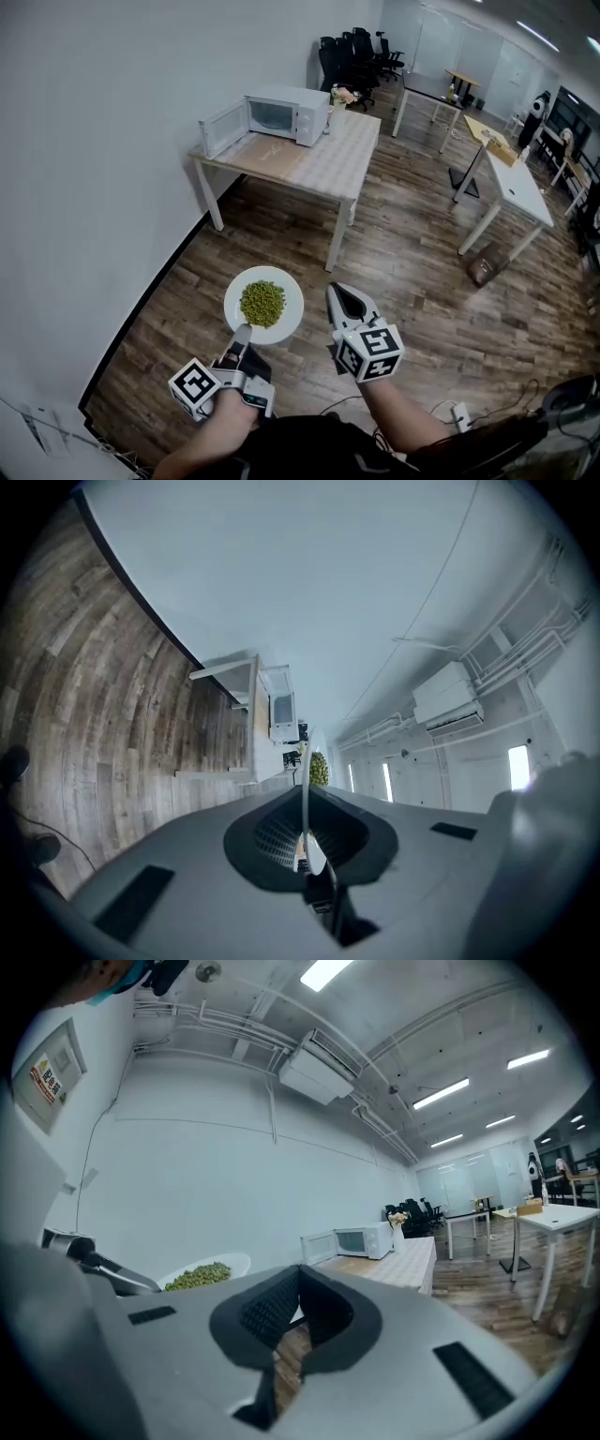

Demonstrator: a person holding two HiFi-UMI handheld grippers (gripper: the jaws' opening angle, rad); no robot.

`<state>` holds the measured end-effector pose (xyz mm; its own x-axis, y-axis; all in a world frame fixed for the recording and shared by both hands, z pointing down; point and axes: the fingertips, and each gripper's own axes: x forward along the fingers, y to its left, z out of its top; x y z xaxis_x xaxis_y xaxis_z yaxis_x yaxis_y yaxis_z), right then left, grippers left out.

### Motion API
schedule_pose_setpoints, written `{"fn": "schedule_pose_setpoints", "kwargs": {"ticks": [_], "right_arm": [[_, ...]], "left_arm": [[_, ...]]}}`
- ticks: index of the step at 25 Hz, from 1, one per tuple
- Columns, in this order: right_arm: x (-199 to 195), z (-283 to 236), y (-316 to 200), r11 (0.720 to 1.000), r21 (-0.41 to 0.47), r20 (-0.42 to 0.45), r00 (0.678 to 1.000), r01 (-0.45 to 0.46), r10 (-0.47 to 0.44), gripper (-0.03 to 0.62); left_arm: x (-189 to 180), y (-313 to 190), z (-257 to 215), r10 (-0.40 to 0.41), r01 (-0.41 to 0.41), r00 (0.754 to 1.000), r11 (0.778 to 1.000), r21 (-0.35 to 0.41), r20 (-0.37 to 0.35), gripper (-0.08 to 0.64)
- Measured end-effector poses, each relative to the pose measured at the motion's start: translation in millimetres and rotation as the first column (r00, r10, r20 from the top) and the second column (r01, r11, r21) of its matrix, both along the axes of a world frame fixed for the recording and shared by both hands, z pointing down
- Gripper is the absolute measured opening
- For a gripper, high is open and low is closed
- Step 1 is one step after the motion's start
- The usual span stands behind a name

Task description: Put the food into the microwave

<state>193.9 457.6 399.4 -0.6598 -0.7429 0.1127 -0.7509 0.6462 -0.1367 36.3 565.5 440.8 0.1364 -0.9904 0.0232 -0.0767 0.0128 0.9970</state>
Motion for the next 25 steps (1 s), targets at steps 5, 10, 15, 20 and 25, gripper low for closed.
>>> {"fn": "schedule_pose_setpoints", "kwargs": {"ticks": [5, 10, 15, 20, 25], "right_arm": [[-19.2, -0.2, 14.5, 1.0, 0.004, 0.016, 1.0, -0.008, 0.008, 0.008], [-44.4, 5.6, 17.5, 1.0, -0.01, 0.03, 1.0, 0.009, -0.008, 0.008], [-61.1, 6.4, 18.5, 1.0, -0.009, 0.032, 0.999, -0.006, 0.006, 0.008], [-76.6, 0.1, 12.6, 1.0, 0.021, 0.033, 0.999, 0.013, -0.014, 0.008], [-86.8, 7.3, -7.8, 0.998, 0.025, 0.029, 0.998, 0.054, -0.055, 0.008]], "left_arm": [[-17.7, 11.6, 2.1, 0.036, -0.036, 0.999, 0.999, -0.008, 0.041, 0.017], [-26.3, 17.3, 3.0, 0.071, -0.071, 0.997, 0.997, -0.003, 0.028, 0.017], [-40.3, 12.0, 2.7, 0.113, -0.114, 0.991, 0.993, 0.013, 0.071, 0.017], [-51.3, 1.7, 4.6, 0.109, -0.111, 0.992, 0.993, 0.033, 0.07, 0.017], [-58.0, -16.9, 15.7, 0.084, -0.084, 0.995, 0.996, 0.001, 0.057, 0.017]]}}
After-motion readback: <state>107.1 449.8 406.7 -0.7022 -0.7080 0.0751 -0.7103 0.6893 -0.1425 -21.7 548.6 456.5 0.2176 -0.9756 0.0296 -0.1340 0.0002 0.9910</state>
